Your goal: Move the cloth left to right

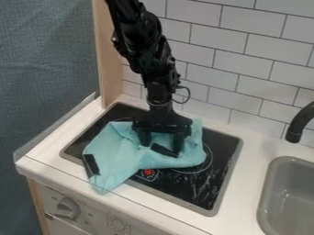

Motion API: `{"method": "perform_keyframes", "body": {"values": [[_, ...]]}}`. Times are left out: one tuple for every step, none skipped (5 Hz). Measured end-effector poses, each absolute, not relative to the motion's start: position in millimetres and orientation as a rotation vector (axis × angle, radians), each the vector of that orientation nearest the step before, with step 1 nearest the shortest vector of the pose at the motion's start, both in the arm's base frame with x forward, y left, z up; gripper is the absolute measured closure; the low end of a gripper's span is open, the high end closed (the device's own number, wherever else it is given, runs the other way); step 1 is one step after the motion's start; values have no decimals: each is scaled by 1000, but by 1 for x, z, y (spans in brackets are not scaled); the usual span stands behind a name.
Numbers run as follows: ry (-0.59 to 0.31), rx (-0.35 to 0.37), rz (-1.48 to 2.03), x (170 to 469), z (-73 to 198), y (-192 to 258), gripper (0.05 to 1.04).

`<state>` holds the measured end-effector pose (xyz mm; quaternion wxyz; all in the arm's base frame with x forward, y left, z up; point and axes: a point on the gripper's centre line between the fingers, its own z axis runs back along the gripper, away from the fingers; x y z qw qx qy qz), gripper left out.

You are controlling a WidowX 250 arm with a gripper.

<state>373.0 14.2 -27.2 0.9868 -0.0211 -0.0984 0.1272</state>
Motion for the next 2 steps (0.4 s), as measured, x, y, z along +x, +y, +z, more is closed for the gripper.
{"method": "perform_keyframes", "body": {"values": [[-167,-34,236,376,-30,15,84],[-126,-35,127,384,-32,14,84]]}}
